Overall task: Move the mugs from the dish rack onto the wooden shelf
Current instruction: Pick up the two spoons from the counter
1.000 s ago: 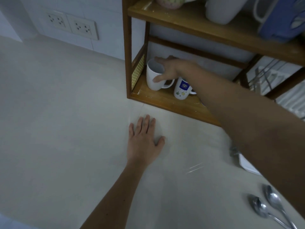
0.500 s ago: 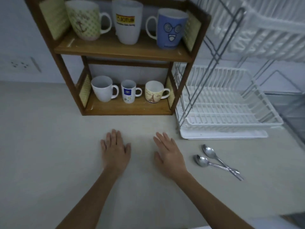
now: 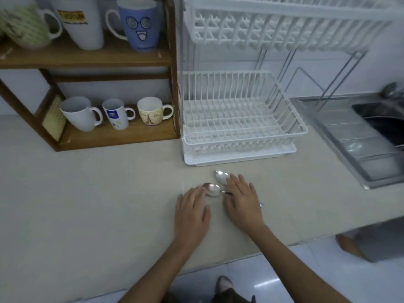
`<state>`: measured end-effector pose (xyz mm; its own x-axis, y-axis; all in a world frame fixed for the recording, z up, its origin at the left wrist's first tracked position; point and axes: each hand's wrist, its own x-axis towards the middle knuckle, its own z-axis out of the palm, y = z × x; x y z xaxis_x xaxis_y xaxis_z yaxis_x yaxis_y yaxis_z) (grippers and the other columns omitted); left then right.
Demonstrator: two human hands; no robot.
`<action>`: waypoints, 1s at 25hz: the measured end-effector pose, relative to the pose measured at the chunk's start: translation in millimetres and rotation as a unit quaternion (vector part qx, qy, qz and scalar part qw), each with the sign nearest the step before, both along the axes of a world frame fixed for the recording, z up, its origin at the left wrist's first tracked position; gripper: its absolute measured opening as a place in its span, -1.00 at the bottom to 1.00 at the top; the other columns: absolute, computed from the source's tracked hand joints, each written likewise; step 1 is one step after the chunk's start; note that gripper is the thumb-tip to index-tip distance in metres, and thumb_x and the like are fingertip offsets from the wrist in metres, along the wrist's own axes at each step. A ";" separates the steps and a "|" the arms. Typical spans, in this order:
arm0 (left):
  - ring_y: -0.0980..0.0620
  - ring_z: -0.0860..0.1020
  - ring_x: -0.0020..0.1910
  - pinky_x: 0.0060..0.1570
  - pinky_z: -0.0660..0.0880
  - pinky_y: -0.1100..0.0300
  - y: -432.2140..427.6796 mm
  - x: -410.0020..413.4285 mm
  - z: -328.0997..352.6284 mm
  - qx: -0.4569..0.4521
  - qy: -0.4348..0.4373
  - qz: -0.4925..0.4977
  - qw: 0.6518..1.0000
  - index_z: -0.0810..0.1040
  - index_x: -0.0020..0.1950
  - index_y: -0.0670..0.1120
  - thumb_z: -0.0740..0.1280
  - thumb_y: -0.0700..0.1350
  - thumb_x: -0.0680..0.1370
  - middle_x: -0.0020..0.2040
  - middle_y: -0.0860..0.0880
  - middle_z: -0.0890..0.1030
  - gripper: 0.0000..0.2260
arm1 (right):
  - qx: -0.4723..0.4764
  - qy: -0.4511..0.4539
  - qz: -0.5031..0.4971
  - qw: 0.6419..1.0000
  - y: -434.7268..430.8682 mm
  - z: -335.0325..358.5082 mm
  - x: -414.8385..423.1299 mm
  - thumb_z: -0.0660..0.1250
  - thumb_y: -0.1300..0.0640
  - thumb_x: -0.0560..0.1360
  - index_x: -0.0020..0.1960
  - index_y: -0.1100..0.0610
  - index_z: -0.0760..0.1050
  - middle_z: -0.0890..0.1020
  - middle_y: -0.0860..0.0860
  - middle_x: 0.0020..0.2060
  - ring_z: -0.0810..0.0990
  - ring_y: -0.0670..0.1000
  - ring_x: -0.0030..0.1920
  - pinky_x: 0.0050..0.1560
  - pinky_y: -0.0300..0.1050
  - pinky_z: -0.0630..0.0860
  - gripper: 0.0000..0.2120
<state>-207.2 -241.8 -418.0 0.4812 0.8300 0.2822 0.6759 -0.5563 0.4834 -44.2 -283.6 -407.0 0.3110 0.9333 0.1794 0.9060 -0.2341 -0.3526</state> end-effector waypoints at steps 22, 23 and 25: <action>-0.19 0.51 -0.34 -0.37 0.50 0.02 -34.9 51.7 8.8 0.026 0.140 0.171 0.975 0.60 -0.17 -0.18 0.49 -0.14 0.39 -0.25 -0.20 0.56 -0.86 | -0.218 0.264 0.085 0.936 3.4 18.2 77.0 0.46 0.08 0.39 -0.20 0.08 0.59 0.61 -0.03 -0.31 0.52 -0.09 -0.32 -0.39 -0.34 0.40 -0.91; -0.20 0.51 -0.30 -0.32 0.50 0.00 -33.8 50.9 9.3 0.012 0.145 0.189 0.971 0.60 -0.11 -0.20 0.48 -0.18 0.40 -0.22 -0.21 0.56 -0.86 | -0.215 0.280 0.085 0.932 4.1 21.4 77.6 0.47 0.08 0.38 -0.21 0.07 0.59 0.56 -0.07 -0.36 0.48 -0.14 -0.36 -0.47 -0.42 0.35 -0.91; -0.21 0.51 -0.16 -0.18 0.45 -0.02 -30.1 52.7 10.8 -0.049 0.144 0.244 0.958 0.54 0.06 -0.22 0.32 -0.26 0.50 -0.08 -0.22 0.55 -0.85 | -0.201 0.300 0.084 0.929 5.9 27.1 79.4 0.49 0.07 0.36 -0.23 0.05 0.58 0.54 -0.09 -0.38 0.47 -0.16 -0.37 -0.47 -0.43 0.33 -0.89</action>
